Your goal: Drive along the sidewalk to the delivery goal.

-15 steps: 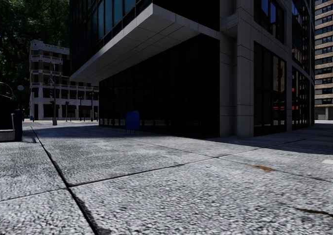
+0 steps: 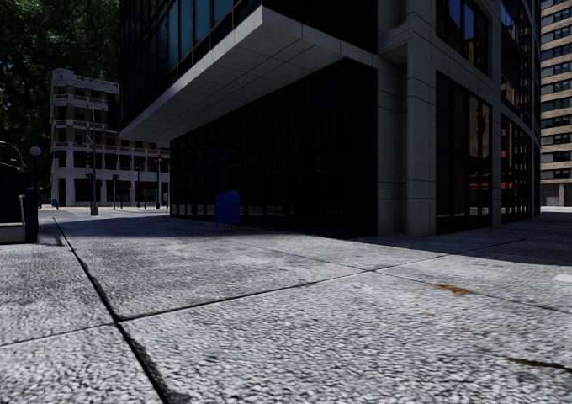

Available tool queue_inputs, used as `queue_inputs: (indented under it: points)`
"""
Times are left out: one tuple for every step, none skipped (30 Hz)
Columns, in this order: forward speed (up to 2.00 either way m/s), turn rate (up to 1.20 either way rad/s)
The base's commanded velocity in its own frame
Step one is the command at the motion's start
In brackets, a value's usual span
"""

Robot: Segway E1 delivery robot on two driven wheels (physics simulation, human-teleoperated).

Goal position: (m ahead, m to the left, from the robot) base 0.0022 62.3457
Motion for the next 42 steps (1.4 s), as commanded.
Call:
queue_inputs:
  points:
    - [0.0,0.0]
    - [0.0,0.0]
    - [0.0,0.0]
    - [0.0,0.0]
    - [0.0,0.0]
    - [0.0,0.0]
    - [0.0,0.0]
    - [0.0,0.0]
    - [0.0,0.0]
    - [0.0,0.0]
    - [0.0,0.0]
    - [0.0,0.0]
    - [0.0,0.0]
    - [0.0,0.0]
    - [0.0,0.0]
    - [0.05,0.0]
    - [0.22,0.06]
    - [0.29,0.1]
    - [0.29,0.1]
    - [0.43,0.16]
    - [0.65,0.23]
    - [0.8,0.26]
    - [0.86,0.26]
    - [0.88,0.27]
    - [0.88,0.27]
    - [0.9,0.27]
    - [0.93,0.27]
    - [0.93,0.27]
    - [0.95,0.27]
    - [0.96,0.27]
    - [0.96,0.27]
    - [0.96,0.27]
    - [0.98,0.27]
    - [1.78,0.27]
    - [1.78,0.27]
    - [2.0,0.27]
    - [2.0,0.27]
    - [2.0,0.27]
    - [2.0,0.27]
    - [2.0,0.27]
    - [2.0,0.34]
    - [2.0,0.34]
